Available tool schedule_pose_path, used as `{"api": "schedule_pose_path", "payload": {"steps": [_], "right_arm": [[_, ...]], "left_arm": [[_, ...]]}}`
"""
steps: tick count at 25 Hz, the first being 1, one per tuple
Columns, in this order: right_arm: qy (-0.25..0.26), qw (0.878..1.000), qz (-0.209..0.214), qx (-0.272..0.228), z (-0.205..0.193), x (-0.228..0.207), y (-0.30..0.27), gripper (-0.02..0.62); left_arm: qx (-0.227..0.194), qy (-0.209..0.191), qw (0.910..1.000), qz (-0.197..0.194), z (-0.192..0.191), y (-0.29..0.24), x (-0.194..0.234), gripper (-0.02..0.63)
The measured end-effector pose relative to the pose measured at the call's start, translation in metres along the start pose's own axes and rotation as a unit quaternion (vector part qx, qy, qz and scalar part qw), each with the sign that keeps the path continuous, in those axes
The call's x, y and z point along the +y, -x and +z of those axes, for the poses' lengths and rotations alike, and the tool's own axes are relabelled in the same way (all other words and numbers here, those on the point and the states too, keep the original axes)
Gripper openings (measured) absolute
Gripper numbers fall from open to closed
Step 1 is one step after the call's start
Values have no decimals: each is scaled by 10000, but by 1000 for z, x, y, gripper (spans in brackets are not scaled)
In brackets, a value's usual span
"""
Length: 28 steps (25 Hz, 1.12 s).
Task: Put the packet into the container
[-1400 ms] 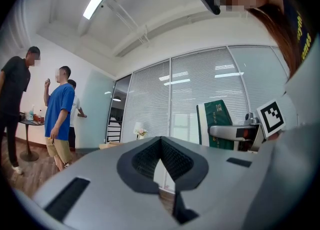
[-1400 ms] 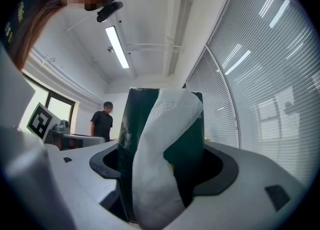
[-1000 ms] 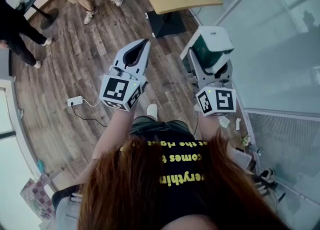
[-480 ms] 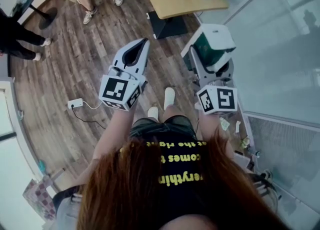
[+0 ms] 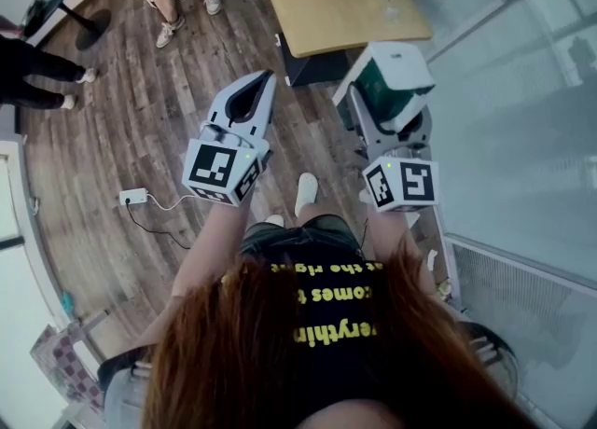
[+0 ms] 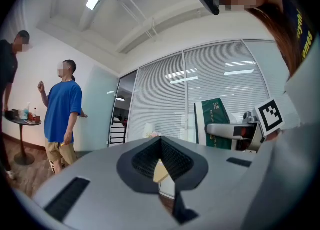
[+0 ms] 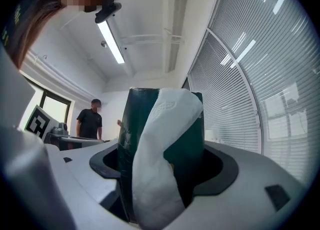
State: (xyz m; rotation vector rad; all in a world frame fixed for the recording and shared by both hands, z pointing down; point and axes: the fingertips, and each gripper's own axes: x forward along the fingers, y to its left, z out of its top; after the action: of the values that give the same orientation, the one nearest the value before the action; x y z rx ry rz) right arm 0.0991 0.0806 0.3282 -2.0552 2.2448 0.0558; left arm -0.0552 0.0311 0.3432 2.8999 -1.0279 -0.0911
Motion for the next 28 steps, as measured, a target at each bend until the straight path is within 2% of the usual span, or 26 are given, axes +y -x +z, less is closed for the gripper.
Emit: {"api": "schedule_pose_path", "payload": {"steps": [5, 13, 21, 28], "right_arm": [[54, 9999, 139, -8, 0, -41, -33, 394], [60, 9996, 292, 16, 1, -75, -60, 394], [-50, 9995, 294, 122, -11, -96, -85, 394], [21, 9997, 217, 109, -11, -103, -123, 394]], "left_arm": [[-39, -49, 9998, 164, 3, -47, 3, 0], [-36, -74, 9994, 338, 4, -89, 6, 0], [64, -71, 9992, 397, -1, -120, 21, 0], [4, -28, 9997, 256, 0, -157, 48, 0]]}}
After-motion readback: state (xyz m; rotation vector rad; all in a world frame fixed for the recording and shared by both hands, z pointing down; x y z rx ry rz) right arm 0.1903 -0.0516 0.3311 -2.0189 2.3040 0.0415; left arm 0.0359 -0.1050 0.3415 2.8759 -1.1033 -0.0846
